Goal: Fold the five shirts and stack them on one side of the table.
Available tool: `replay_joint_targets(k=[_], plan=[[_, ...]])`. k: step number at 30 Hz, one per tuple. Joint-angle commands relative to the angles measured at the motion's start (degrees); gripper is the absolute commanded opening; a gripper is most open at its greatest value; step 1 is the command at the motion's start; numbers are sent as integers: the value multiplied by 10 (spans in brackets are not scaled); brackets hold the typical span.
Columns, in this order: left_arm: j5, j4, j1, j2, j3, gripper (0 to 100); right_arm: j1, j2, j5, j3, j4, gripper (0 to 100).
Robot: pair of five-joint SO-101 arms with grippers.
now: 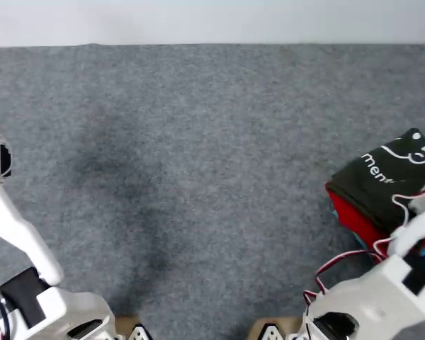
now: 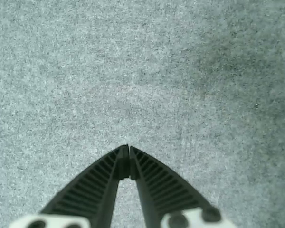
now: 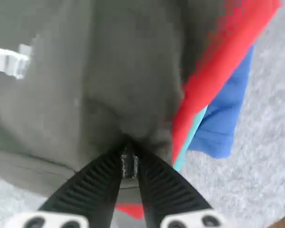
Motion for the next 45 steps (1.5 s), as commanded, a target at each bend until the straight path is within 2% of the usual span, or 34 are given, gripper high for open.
replay_joint_targets(k=[1,8,15,22,27,32,36,41,45], plan=[[-5,10,4,-23,-15,8,22,0,25,12,31,9],[-5,10,4,-23,-15,8,24,-94,39,-10,47,9],[-5,11,4,-25,-15,8,28,-146,39,-21,-112,9],[-5,12,4,-27,-15,8,36,-46,42,-11,-293,9],[-5,12,4,-27,-15,7,87,45,105,-13,-313,9],[-5,12,4,-27,-15,7,117,34,115,-14,-312,9],[-5,12,4,-27,-15,7,88,-26,113,-13,-309,9],[-5,12,4,-27,-15,7,13,-85,111,-12,-289,9],[-5,12,4,-27,-15,7,-35,-87,110,-9,-316,9]])
